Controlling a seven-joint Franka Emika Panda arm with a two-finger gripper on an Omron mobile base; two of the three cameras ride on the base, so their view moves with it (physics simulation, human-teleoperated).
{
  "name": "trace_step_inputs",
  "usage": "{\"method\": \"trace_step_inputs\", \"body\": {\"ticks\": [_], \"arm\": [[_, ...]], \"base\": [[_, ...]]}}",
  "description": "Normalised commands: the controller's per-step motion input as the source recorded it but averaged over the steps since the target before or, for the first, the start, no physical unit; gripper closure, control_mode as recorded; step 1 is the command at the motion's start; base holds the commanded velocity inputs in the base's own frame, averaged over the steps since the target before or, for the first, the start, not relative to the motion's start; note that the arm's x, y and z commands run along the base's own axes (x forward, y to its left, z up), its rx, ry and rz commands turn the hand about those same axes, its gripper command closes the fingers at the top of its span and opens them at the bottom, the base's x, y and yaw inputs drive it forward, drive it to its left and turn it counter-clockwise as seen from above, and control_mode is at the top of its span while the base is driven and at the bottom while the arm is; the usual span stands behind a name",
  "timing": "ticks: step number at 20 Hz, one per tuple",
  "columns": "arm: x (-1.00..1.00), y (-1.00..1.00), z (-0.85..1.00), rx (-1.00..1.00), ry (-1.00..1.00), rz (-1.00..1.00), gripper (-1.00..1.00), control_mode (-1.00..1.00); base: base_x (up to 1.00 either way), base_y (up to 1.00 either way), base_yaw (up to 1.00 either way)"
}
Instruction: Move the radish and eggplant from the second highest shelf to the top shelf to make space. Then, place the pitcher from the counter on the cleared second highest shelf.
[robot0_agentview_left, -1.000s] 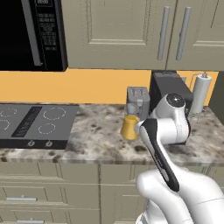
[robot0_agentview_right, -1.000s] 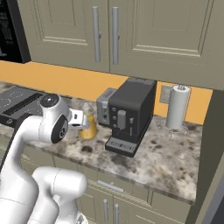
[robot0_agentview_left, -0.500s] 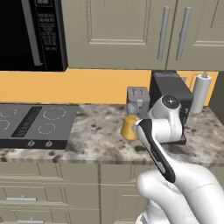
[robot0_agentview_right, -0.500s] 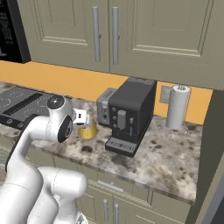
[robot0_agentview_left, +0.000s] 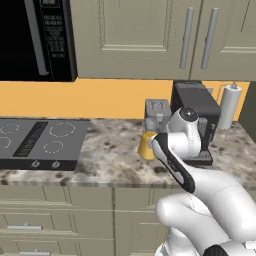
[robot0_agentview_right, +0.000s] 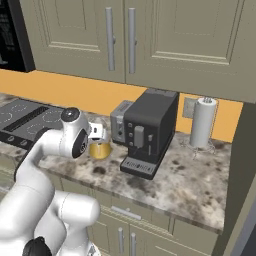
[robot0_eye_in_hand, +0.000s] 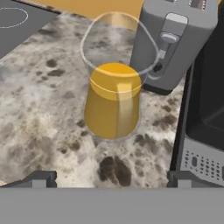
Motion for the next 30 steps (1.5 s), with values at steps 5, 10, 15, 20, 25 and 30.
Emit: {"method": "trace_step_inputs", "body": {"ticks": [5, 10, 15, 20, 25, 30], "arm": [[0.29, 0.00, -0.23, 0.00, 0.00, 0.00, -1.00, -1.00], [0.30, 0.00, -0.22, 0.00, 0.00, 0.00, -1.00, -1.00], [0.29, 0.00, -0.20, 0.00, 0.00, 0.00, -1.00, -1.00], [0.25, 0.00, -0.18, 0.00, 0.00, 0.00, -1.00, -1.00], [0.18, 0.00, -0.18, 0.00, 0.00, 0.00, -1.00, -1.00], [0.14, 0.00, -0.17, 0.00, 0.00, 0.01, -1.00, -1.00]], "base": [[0.00, 0.00, 0.00], [0.00, 0.00, 0.00], [0.00, 0.00, 0.00], [0.00, 0.00, 0.00], [0.00, 0.00, 0.00], [0.00, 0.00, 0.00]]}}
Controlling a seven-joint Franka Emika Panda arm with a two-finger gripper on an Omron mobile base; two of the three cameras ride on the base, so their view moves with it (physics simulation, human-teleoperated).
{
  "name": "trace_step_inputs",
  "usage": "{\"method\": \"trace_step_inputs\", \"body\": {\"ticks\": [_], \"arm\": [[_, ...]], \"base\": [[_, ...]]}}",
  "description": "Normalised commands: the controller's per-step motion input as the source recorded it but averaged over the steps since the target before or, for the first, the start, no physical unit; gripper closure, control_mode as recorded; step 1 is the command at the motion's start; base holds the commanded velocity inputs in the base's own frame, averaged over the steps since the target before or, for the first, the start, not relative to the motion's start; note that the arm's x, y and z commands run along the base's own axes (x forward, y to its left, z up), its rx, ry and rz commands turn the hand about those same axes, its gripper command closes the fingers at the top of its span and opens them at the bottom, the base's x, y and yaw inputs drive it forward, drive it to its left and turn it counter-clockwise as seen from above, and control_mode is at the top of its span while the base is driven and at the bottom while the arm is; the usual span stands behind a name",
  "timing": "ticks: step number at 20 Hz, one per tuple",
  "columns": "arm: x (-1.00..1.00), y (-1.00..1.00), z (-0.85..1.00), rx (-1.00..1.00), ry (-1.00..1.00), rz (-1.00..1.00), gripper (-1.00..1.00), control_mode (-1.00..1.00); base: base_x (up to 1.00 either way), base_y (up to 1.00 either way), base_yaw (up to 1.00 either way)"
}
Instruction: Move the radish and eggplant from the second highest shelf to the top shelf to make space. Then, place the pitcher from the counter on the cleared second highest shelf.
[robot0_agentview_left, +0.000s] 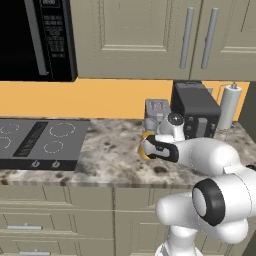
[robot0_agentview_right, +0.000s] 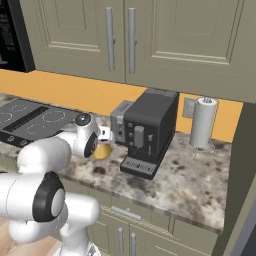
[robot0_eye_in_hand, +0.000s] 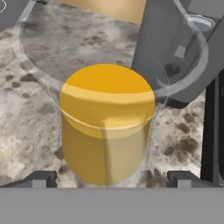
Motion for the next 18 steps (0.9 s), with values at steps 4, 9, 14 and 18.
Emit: {"method": "trace_step_inputs", "body": {"ticks": [4, 9, 14, 18], "arm": [[0.12, 0.00, -0.15, 0.00, 0.00, 0.01, -1.00, -1.00], [0.11, 0.00, -0.15, 0.00, 0.00, 0.00, -1.00, -1.00], [0.00, 0.00, -0.38, -0.03, 0.04, 0.00, 1.00, -1.00], [0.00, 0.00, -0.49, -0.06, 0.05, 0.00, 1.00, -1.00]], "base": [[0.00, 0.00, 0.00], [0.00, 0.00, 0.00], [0.00, 0.00, 0.00], [0.00, 0.00, 0.00]]}}
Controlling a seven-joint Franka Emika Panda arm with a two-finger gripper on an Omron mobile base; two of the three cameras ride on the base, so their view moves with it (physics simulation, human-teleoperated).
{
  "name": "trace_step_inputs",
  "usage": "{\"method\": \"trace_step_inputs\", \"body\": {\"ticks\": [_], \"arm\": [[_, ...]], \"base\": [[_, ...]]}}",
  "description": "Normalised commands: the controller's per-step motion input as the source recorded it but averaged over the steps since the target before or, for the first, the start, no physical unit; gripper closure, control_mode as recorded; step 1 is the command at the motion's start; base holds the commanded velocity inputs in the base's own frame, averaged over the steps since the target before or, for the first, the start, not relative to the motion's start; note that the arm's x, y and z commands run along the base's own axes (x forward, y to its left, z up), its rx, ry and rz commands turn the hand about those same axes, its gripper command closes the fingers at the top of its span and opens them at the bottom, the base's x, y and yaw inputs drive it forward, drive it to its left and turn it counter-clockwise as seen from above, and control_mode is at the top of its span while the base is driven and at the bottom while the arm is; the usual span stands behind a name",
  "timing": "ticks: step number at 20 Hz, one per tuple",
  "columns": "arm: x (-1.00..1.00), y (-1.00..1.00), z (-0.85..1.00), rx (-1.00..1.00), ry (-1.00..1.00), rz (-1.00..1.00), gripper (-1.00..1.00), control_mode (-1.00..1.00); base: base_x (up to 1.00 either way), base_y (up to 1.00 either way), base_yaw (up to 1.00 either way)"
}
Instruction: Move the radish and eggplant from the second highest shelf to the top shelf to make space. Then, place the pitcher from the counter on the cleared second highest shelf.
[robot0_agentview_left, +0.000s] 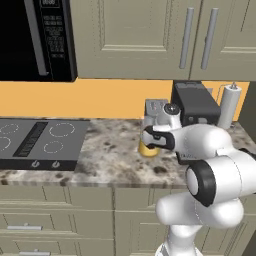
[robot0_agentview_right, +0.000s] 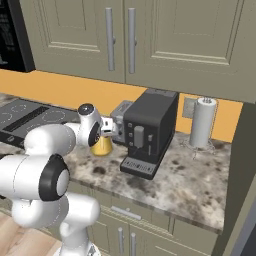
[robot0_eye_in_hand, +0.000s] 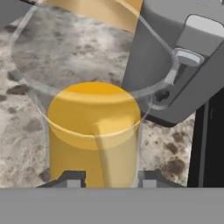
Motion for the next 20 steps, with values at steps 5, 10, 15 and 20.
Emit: {"method": "trace_step_inputs", "body": {"ticks": [5, 10, 15, 20], "arm": [[0.00, 0.00, -0.15, -0.01, 0.00, 0.01, 1.00, -1.00], [-0.01, 0.02, -0.08, 0.00, 0.00, 0.00, 1.00, -1.00], [-0.52, 0.32, -0.12, -0.01, -0.02, 0.02, 1.00, -1.00], [-0.96, 0.29, 0.21, 0.00, -0.13, 0.06, 1.00, -1.00]], "base": [[0.00, 0.00, 0.00], [0.00, 0.00, 0.00], [0.00, 0.00, 0.00], [0.00, 0.00, 0.00]]}}
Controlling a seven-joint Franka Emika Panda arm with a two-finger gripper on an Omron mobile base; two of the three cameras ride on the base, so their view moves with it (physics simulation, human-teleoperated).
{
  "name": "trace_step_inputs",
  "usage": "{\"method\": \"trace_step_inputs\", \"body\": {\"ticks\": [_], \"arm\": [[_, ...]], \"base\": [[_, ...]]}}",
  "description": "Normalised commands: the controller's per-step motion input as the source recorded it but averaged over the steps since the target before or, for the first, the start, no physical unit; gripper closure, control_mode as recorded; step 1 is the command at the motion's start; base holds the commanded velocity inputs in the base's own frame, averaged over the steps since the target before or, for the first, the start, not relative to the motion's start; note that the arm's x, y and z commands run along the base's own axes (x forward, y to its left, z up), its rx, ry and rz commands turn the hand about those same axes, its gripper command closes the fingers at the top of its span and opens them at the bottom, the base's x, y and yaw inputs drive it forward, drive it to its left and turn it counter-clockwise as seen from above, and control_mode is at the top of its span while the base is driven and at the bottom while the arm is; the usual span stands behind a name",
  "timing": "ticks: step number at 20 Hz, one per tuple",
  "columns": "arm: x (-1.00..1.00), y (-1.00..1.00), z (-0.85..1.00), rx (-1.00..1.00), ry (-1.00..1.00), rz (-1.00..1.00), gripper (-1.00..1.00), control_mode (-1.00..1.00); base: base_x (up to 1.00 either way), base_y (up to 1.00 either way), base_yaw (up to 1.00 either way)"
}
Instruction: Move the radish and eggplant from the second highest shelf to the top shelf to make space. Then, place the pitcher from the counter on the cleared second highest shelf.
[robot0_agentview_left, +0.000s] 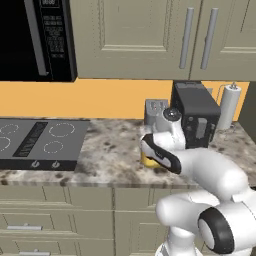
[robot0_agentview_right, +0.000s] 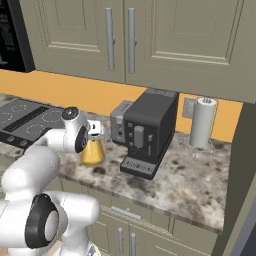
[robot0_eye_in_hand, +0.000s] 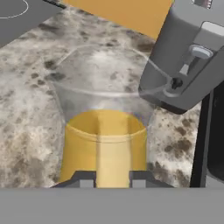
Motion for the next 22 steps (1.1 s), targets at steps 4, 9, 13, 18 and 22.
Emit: {"method": "trace_step_inputs", "body": {"ticks": [4, 9, 13, 18, 22], "arm": [[-1.00, 0.20, 0.73, 0.00, -0.20, 0.00, 1.00, -1.00], [-1.00, 0.12, 0.92, 0.00, -0.20, 0.00, 1.00, -1.00], [-0.98, 0.03, 0.97, 0.00, -0.21, 0.00, 1.00, -1.00], [-0.75, 0.00, 1.00, 0.00, -0.25, 0.00, 1.00, -1.00], [-0.74, 0.00, 0.99, 0.00, -0.24, 0.04, 1.00, -1.00]], "base": [[0.00, 0.00, 0.00], [0.00, 0.00, 0.00], [0.00, 0.00, 0.00], [0.00, 0.00, 0.00], [0.00, 0.00, 0.00]]}}
